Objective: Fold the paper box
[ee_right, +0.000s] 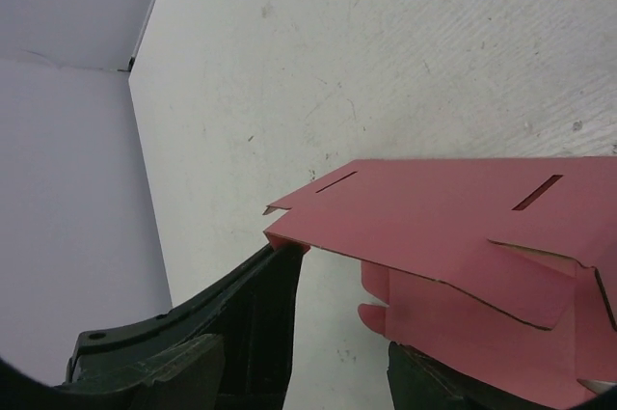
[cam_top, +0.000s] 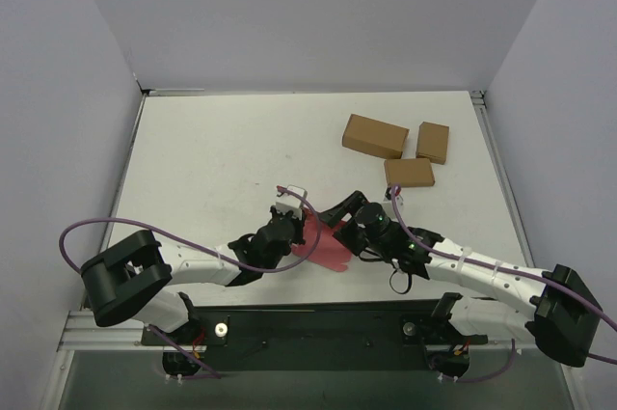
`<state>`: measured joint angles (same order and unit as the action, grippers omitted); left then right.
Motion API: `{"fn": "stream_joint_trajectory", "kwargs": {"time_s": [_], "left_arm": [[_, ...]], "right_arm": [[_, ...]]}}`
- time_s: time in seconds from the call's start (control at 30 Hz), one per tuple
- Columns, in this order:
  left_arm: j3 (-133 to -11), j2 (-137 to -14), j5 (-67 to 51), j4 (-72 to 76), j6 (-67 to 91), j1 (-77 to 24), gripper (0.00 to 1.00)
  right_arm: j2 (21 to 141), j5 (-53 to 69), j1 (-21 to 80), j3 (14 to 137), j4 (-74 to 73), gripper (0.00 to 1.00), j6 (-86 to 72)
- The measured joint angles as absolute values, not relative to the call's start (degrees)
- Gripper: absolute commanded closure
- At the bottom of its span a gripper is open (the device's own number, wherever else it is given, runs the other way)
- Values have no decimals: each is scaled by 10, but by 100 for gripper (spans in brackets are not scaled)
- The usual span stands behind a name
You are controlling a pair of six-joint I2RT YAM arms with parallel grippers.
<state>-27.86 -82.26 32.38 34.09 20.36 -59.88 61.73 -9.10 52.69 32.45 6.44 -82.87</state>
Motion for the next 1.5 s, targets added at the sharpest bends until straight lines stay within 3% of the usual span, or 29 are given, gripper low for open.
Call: {"fn": "stream_joint_trajectory", "kwargs": {"time_s": [0.27, 0.6, 0.77, 1.03, 1.5], "left_arm": [[-280, -823, 345, 336, 205, -611, 100], [-287, -832, 356, 335, 205, -620, 100], [-291, -836, 358, 331, 205, -620, 100], [-296, -842, 362, 331, 204, -620, 100], [-297, -842, 359, 331, 203, -620, 100]], "right_arm": [[652, -92, 490, 314, 85, 41, -857], [704, -102, 453, 314, 107, 61, -855], [721, -102, 442, 316, 134, 64, -854], [745, -105, 431, 335, 150, 80, -848], [785, -76, 401, 340, 208, 67, -846]]}}
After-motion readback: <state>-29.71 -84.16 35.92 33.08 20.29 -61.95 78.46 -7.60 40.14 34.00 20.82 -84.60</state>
